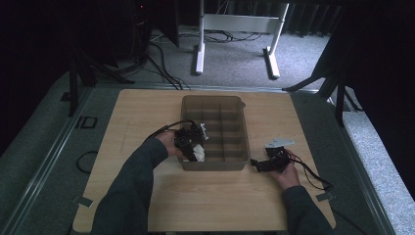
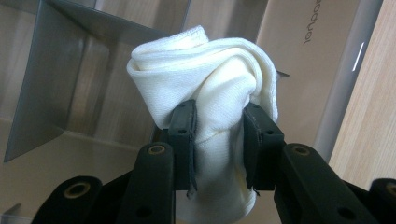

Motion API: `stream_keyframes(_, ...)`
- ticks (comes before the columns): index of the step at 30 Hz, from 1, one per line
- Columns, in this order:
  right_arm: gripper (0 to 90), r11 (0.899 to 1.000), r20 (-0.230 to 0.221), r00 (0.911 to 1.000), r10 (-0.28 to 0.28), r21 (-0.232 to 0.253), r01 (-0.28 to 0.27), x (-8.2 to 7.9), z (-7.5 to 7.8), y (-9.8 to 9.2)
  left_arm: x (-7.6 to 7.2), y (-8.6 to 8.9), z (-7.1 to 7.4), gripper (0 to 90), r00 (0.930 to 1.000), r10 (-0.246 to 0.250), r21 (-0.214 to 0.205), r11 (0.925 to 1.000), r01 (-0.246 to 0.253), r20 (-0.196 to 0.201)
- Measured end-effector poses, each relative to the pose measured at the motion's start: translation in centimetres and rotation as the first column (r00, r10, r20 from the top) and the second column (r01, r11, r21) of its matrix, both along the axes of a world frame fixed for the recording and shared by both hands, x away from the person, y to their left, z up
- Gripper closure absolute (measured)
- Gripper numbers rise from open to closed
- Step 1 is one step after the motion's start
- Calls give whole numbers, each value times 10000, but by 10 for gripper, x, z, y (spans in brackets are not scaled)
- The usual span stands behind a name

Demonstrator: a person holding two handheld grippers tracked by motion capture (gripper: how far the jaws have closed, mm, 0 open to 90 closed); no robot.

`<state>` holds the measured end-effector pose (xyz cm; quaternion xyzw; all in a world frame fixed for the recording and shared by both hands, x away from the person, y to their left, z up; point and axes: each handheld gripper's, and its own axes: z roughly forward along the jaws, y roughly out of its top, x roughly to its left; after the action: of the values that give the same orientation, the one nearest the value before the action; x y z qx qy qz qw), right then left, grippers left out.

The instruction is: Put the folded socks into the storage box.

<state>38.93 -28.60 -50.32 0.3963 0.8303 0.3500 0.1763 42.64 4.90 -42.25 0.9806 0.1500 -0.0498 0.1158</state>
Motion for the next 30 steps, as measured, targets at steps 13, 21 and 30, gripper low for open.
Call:
stream_keyframes(13,103,10000,18,10000,17,-11,-17,0,0,0,0,4,6,593,9992,301,-185,9994,-306,-248)
stream_keyframes(21,103,10000,18,10000,10,-6,-10,0,0,0,-3,13,18,568,9988,477,-489,9977,-473,78)
stream_keyframes(30,103,10000,20,10000,12,-7,-12,0,0,0,-7,19,32,623,9973,478,-979,9943,-421,560)
